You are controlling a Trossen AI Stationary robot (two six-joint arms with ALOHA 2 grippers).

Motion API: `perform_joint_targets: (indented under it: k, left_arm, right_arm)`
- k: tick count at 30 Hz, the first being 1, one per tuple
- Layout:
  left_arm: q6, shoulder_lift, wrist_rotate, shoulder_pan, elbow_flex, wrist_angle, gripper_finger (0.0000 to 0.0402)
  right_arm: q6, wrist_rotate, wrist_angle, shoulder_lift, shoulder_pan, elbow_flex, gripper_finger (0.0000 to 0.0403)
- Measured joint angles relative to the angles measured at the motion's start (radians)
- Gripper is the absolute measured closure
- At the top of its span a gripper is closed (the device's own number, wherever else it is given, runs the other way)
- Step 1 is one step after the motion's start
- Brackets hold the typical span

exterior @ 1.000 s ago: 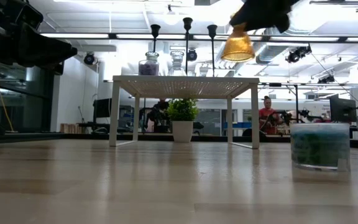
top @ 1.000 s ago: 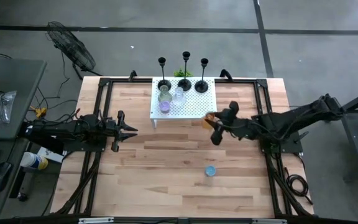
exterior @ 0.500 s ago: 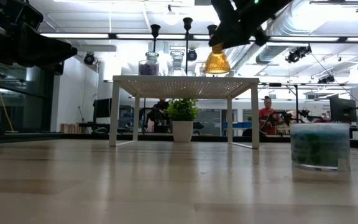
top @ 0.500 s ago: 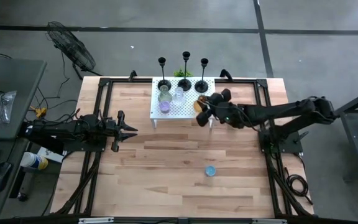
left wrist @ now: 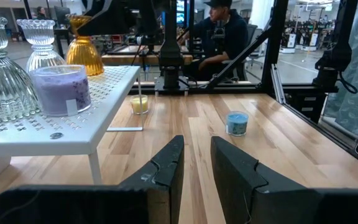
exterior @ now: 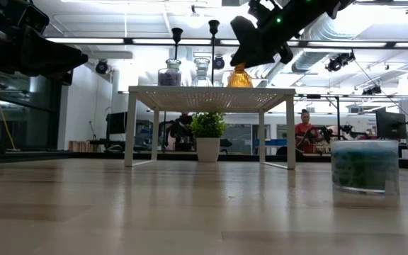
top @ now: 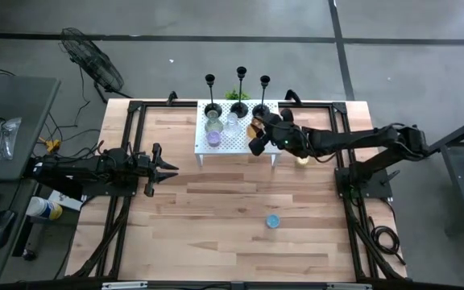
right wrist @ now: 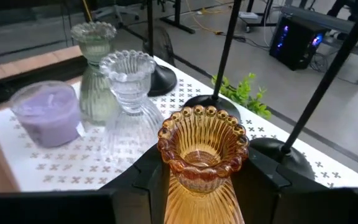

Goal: Pick & Place candle stick holders
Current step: Put the orange candle holder on the shelf aligned with the transparent candle holder

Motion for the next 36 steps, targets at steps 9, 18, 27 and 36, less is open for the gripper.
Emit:
perform_joint_targets:
  k: [9, 18, 27, 36]
  left_arm:
    - [0.0, 0.0, 0.0, 0.0, 0.0, 0.0, 0.0325]
    - [0.0, 0.0, 0.0, 0.0, 0.0, 0.0, 0.0325]
    - [0.0, 0.0, 0.0, 0.0, 0.0, 0.0, 0.0325]
    - [0.0, 0.0, 0.0, 0.0, 0.0, 0.0, 0.0325]
  right_arm:
    - [-0.06, -0.079, 0.001, 0.002, -0.035, 0.0, 0.0268]
    - [-0.133, -0.157, 0.051, 0.025, -0.071, 0.001, 0.0268]
    - [-0.13, -0.176, 0.054, 0.03, -0.104, 0.002, 0.0268]
    - [-0.126, -0.178, 0.051, 0.03, -0.11, 0.002, 0.0268]
